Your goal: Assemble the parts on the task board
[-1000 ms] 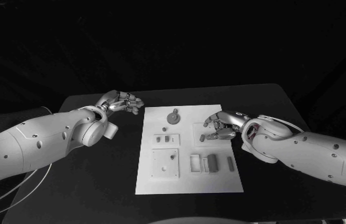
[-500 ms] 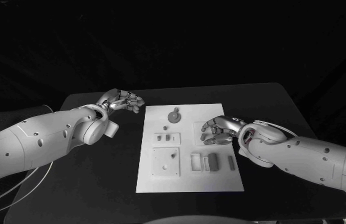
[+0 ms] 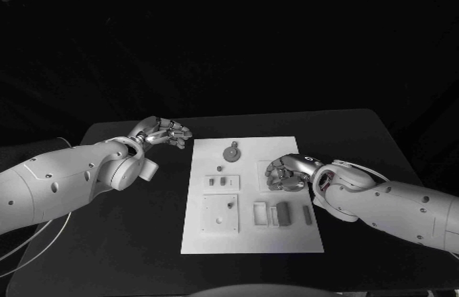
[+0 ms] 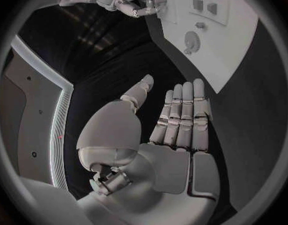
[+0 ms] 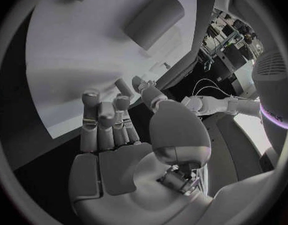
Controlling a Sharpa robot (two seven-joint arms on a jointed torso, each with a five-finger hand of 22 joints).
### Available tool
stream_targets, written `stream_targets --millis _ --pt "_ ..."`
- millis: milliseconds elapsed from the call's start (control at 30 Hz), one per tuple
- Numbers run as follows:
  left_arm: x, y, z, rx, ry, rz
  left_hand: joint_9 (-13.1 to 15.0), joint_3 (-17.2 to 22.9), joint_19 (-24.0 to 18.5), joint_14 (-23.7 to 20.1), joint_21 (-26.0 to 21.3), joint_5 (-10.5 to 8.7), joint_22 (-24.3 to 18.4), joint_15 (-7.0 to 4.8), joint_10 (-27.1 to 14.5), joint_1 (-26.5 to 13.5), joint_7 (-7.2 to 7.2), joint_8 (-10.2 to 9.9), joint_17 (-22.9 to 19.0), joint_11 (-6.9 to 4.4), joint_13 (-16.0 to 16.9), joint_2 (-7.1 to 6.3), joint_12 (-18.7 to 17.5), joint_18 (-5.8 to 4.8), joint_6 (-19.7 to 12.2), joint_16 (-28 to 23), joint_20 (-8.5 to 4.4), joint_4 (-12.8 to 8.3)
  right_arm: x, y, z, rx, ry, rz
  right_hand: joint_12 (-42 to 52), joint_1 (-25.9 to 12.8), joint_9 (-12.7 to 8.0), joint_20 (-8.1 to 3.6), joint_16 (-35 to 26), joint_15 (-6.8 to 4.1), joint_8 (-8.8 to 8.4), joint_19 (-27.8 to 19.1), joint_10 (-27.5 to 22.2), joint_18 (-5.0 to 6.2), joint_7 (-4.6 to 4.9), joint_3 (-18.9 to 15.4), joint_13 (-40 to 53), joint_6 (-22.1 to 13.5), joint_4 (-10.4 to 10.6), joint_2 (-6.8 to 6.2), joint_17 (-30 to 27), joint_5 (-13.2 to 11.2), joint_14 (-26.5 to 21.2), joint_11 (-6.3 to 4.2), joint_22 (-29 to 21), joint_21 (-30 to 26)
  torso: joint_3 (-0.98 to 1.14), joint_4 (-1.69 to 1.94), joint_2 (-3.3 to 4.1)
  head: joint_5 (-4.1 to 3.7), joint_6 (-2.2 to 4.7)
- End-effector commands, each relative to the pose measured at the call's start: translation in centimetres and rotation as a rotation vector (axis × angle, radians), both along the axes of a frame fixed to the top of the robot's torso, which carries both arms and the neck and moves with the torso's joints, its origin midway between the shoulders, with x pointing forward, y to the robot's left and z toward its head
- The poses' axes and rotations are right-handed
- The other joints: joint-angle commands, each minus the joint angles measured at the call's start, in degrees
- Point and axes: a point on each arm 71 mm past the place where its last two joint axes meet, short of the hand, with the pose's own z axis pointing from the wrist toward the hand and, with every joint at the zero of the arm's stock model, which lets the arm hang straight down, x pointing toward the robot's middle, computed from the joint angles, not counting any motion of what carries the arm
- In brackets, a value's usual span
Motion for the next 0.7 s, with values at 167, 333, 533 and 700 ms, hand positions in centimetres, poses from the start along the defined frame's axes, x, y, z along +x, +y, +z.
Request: stream_targets --millis 167,333,533,700 --pt "0.00 -0.17 0.14 -0.003 -0.011 -0.009 -0.06 -0.24 0.23 0.20 -0.30 -0.23 -0.06 0.28 0.14 0.55 0.00 -0.23 0.08 0.16 -0.07 -0.11 -0.38 0.90 -0.13 -0.33 0.14 0.04 -0.11 0.18 0.00 -0.009 -0.017 0.025 0.19 1.09 0.45 -0.54 0.23 -1.21 1.43 -0.22 0.36 2.80 0.14 -0.52 -0.33 4.12 0.01 1.94 -0.20 0.30 0.21 -1.21 0.95 0.38 0.03 -0.05 -0.01 0.03 -0.15" --pt "0.01 -0.16 0.14 -0.003 -0.012 -0.009 -0.06 -0.24 0.22 0.19 -0.31 -0.23 -0.06 0.28 0.14 0.55 -0.01 -0.22 0.09 0.16 -0.08 -0.10 -0.38 0.90 -0.12 -0.35 0.15 0.04 -0.15 0.20 0.02 -0.010 -0.020 0.030 0.14 1.98 0.64 -0.59 0.22 -1.67 2.06 -0.23 0.69 2.80 -0.41 -0.38 -0.48 5.41 0.02 3.06 -0.26 0.41 0.36 -1.73 0.96 0.46 0.04 -0.04 -0.02 0.12 -0.10" --pt "0.01 -0.14 0.14 -0.003 -0.011 -0.009 -0.05 -0.24 0.21 0.19 -0.32 -0.23 -0.06 0.29 0.13 0.55 -0.01 -0.22 0.11 0.16 -0.08 -0.08 -0.39 0.89 -0.11 -0.36 0.15 0.05 -0.15 0.26 0.08 -0.009 -0.028 0.034 -0.21 2.75 0.59 -0.36 0.07 -2.19 2.68 0.28 1.54 2.80 -1.02 5.85 -0.90 7.57 0.58 3.11 -0.53 -6.38 0.90 -2.33 0.77 0.44 0.00 -0.04 -0.02 0.11 -0.26" --pt "0.01 -0.15 0.14 -0.003 -0.011 -0.009 -0.05 -0.24 0.20 0.18 -0.33 -0.23 -0.06 0.29 0.13 0.56 -0.01 -0.22 0.12 0.17 -0.08 -0.07 -0.39 0.89 -0.10 -0.37 0.16 0.05 -0.10 0.34 0.13 -0.004 -0.038 0.034 -0.27 1.81 0.67 -0.38 0.09 -2.43 3.04 0.44 1.76 2.80 -1.32 7.18 -0.95 8.49 0.56 3.67 -0.56 -6.44 1.06 -2.60 0.85 0.60 -0.02 -0.03 -0.02 -0.05 -0.42"
